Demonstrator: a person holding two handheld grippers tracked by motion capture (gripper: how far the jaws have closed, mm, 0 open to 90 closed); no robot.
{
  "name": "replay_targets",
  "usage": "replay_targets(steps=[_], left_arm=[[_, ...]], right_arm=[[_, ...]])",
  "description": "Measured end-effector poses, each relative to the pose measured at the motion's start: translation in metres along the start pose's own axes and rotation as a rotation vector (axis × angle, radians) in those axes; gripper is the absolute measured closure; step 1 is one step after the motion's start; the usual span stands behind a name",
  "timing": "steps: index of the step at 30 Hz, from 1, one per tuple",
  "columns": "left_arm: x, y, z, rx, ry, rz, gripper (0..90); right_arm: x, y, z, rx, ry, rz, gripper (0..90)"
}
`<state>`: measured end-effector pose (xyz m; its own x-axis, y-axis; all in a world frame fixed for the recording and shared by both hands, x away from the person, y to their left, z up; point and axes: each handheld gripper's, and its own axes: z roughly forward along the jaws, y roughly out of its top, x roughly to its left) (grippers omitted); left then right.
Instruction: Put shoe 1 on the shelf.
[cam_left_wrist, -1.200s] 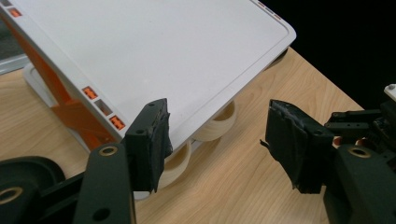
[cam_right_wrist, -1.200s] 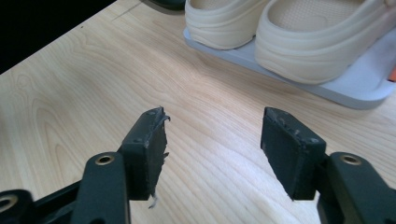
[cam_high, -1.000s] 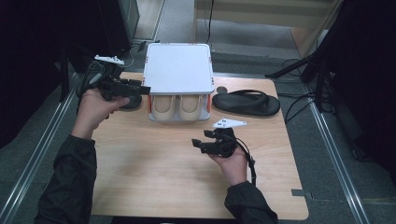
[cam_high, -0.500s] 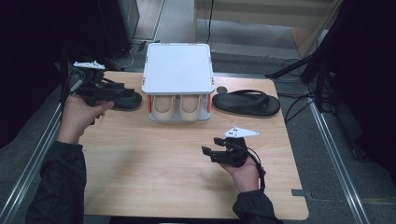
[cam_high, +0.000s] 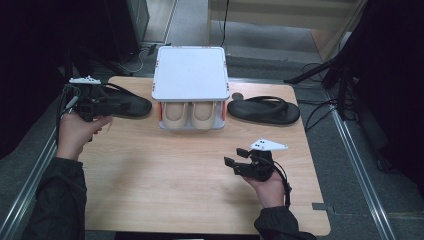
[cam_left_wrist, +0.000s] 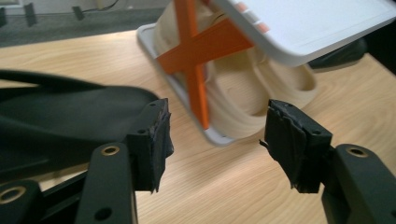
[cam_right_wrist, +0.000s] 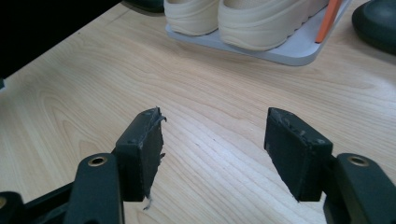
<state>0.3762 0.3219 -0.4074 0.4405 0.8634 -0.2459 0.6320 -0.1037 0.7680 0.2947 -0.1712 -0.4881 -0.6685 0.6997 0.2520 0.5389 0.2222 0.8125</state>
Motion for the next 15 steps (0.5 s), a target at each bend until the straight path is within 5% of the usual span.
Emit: replay_targets(steps=[8,15], left_arm=[[0.012,-0.015,0.018,0.055,0.06,-0.017,58.6],[0.022,-0.032,0.043,0.12,0.1,-0.023,82.2]], right_arm=[[-0.004,-0.001,0.001,-0.023,0.001,-0.02,34.1],[-0.002,-0.002,0.007,0.004,-0.018,-0.036,33.3]])
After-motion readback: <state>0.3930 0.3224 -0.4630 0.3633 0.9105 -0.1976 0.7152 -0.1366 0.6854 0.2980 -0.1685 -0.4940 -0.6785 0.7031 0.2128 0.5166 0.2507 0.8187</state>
